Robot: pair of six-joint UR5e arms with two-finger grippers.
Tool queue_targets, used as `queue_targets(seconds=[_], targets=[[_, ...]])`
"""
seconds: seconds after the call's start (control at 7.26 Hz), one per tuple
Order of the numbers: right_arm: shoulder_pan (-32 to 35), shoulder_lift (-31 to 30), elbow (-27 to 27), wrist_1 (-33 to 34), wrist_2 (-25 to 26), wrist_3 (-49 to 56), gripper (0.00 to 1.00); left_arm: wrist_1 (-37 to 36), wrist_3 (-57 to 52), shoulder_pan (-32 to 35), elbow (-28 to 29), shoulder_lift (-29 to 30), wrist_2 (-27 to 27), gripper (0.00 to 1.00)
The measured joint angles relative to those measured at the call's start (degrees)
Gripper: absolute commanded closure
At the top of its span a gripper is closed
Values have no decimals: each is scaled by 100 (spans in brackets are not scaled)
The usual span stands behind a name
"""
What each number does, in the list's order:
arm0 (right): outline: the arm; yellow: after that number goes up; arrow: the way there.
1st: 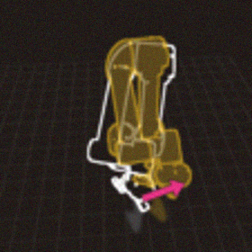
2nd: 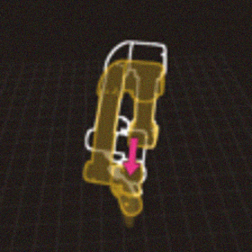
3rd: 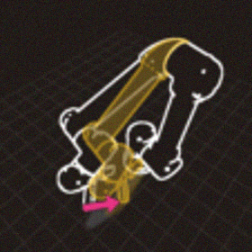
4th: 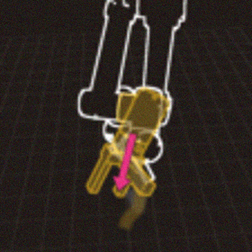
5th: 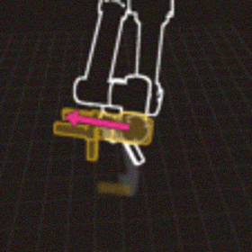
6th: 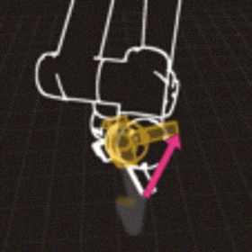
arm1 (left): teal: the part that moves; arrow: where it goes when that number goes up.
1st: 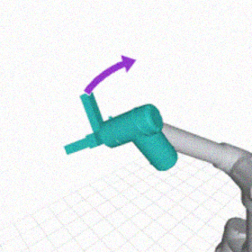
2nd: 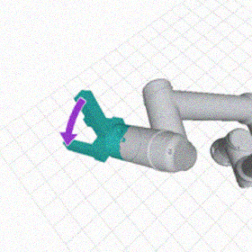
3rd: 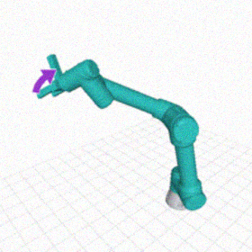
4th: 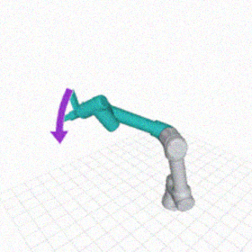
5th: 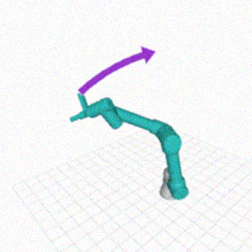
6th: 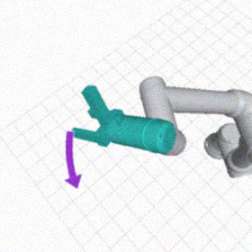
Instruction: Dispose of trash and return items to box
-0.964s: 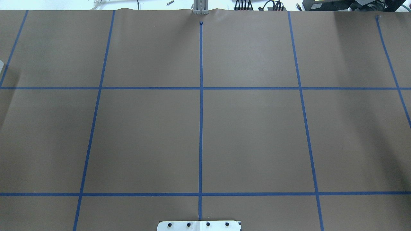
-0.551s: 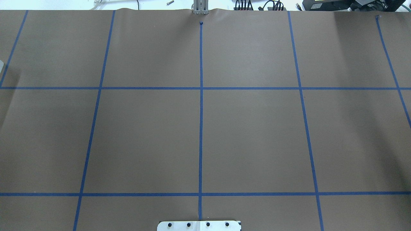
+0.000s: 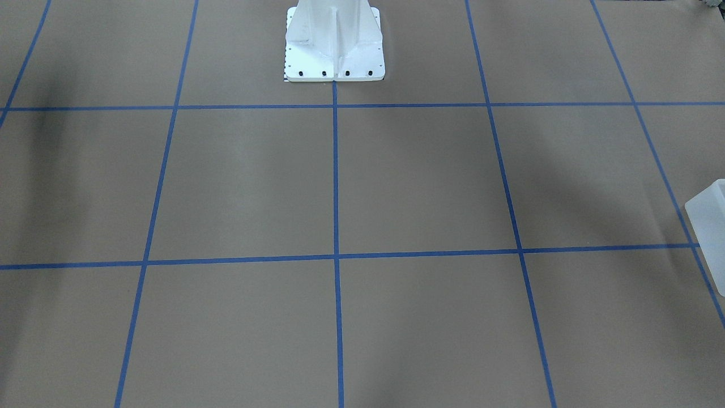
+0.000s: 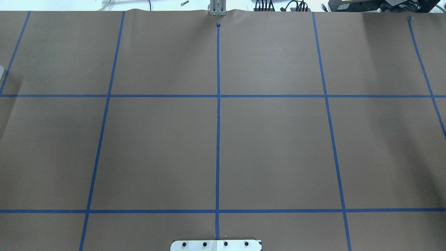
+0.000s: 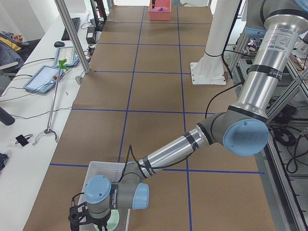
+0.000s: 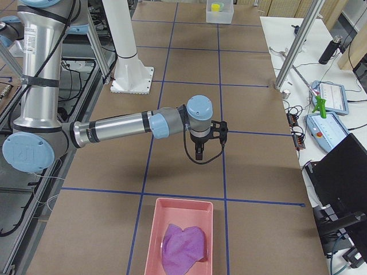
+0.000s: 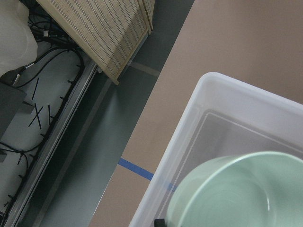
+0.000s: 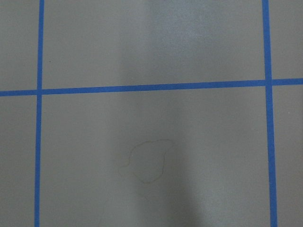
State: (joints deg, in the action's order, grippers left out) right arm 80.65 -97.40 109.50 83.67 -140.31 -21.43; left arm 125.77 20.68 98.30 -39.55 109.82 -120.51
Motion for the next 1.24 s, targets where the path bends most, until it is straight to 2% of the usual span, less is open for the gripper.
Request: queue_targets(seconds=[0.28,0.41,0.55,0.69,0.83,0.96,1.1,1.24], targets=[[-3,1,8,0,5,-1,0,-23,4,-9,-162,6,-67,32],[0,2,26,0,6,-3,0,-316,63,-14,-612,-6,-238,32],[2,-2,66,1,2,-7,0,-901,128,-21,-1423,-100,-512,32],[6,-11,107,5,6,-11,0,-1427,143,-60,-2382,-328,-899,8],[8,-19,129,7,15,-15,0,-1729,142,-316,-3453,-736,-1366,3],[10,-25,146,7,21,-17,0,-1859,160,-827,-4496,-1192,-1643,3],[12,-29,164,5,26,-18,0,-1908,197,-1337,-5295,-1520,-1749,3],[10,-31,172,6,29,-16,0,-1947,223,-1735,-5825,-1693,-1780,3]])
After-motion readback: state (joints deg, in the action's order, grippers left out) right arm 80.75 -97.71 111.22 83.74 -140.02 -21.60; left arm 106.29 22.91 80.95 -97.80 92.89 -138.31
